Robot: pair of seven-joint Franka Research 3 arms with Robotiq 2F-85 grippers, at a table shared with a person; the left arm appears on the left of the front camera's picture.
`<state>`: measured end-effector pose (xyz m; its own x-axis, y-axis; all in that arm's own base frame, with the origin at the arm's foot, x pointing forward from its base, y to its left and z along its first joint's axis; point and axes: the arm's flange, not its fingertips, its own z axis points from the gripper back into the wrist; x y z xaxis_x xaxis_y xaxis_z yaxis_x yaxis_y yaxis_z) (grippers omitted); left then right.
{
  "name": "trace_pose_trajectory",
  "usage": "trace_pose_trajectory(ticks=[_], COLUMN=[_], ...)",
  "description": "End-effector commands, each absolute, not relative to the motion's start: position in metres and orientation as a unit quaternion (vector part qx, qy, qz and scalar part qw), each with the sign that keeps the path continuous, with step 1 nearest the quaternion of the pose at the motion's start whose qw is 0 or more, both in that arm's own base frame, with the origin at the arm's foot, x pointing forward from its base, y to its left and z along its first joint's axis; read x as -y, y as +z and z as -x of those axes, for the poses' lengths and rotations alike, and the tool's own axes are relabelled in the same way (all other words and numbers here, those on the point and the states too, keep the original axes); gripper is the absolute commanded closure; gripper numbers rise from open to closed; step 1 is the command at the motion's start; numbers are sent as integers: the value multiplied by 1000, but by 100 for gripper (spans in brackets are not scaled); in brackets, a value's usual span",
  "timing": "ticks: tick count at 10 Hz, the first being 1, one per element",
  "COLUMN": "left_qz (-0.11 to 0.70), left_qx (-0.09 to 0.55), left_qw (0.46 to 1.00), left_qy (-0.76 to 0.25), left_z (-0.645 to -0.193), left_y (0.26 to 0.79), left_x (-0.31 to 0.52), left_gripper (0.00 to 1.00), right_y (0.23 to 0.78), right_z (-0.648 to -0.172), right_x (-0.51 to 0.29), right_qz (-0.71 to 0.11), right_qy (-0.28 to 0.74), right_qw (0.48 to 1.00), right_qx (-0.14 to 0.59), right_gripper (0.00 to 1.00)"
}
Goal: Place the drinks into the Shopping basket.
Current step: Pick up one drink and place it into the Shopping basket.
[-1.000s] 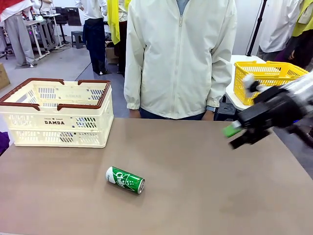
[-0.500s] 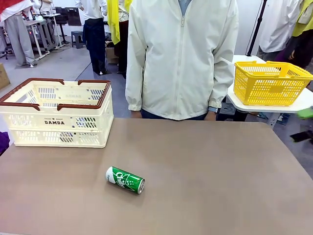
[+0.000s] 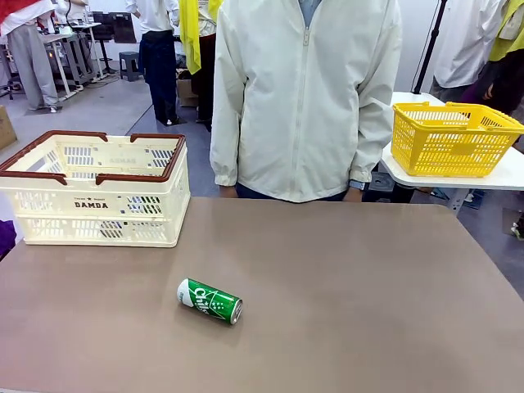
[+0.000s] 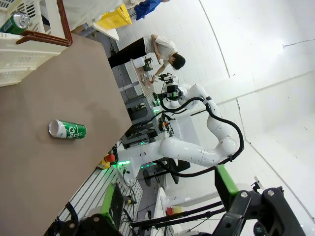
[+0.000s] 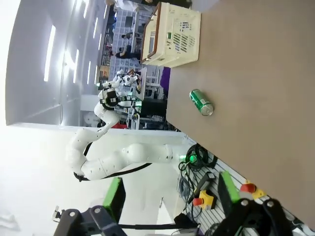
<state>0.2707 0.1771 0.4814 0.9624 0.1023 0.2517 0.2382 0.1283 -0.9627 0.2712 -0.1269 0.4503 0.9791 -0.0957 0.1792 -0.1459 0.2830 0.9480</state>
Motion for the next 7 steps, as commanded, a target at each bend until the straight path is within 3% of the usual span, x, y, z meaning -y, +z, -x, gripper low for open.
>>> trace_pose_trajectory(ticks=[1,3,5,7], left_qz=[669,659,573,467], left_qx=[134,129,41,-38], left_qw=[730,740,790,838], left_qy=[-46,-46,-214,-281], left_z=[-270,-271,-287,-300], left_y=[485,481,516,515], left_x=[-175,-177,-76,37], left_gripper=[0,0,0,0], right_y=[456,456,456,456], right_z=[-269,-269,-269,-269], right_x=[122,122,122,122], right_qz=[-599,-599,-599,-599], right_qy=[26,26,26,26], right_qw=[795,795,795,795], right_qx=[87,87,87,87], right_gripper=[0,0,0,0])
